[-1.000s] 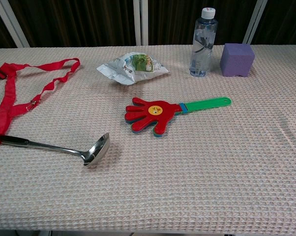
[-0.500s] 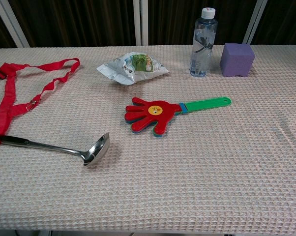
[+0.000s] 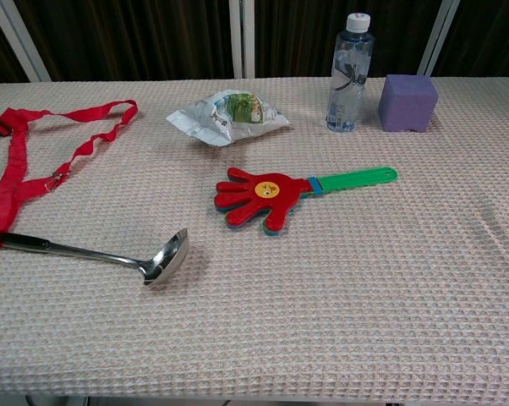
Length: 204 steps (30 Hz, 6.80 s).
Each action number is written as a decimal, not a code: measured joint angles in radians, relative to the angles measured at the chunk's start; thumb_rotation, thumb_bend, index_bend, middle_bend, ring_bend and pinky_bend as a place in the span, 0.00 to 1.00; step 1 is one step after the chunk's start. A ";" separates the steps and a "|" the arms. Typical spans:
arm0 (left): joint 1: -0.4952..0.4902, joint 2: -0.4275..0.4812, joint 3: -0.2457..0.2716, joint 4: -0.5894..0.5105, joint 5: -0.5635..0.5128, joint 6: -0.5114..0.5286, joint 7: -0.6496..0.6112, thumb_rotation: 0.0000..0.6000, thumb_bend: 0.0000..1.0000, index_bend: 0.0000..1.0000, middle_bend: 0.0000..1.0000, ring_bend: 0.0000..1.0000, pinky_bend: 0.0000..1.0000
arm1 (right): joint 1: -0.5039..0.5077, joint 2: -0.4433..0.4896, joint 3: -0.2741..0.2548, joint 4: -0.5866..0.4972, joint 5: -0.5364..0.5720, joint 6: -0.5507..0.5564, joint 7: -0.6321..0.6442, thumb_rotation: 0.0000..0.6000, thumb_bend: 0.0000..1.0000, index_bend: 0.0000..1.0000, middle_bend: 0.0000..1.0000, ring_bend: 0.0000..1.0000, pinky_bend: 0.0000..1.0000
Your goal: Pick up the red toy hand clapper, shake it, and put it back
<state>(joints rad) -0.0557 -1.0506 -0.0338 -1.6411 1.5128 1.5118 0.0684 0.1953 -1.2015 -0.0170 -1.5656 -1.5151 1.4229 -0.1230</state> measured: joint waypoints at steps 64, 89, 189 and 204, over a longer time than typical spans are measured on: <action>-0.003 0.014 0.006 -0.013 0.031 0.021 -0.032 1.00 0.06 0.07 0.04 0.00 0.01 | 0.610 -0.652 0.257 0.220 0.643 -0.428 -0.545 1.00 0.27 0.49 0.06 0.00 0.00; 0.005 0.019 0.009 -0.023 0.035 0.030 -0.065 1.00 0.06 0.07 0.04 0.00 0.01 | 0.506 -0.532 0.293 0.019 0.468 -0.444 0.029 1.00 0.43 1.00 0.52 0.29 0.41; -0.003 0.026 -0.002 -0.043 0.026 0.027 -0.094 1.00 0.06 0.07 0.04 0.00 0.01 | 0.355 -0.138 0.426 -0.012 -0.013 -0.499 1.242 1.00 0.43 0.99 0.73 0.74 0.96; -0.004 0.023 -0.004 -0.044 0.027 0.028 -0.089 1.00 0.06 0.07 0.04 0.00 0.01 | 0.392 -0.145 0.389 -0.090 0.199 -0.478 -0.493 1.00 0.42 1.00 0.72 0.75 0.96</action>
<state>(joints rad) -0.0594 -1.0272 -0.0374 -1.6847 1.5393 1.5399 -0.0202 0.5877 -1.3466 0.3721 -1.6552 -1.3164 0.9454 -0.6156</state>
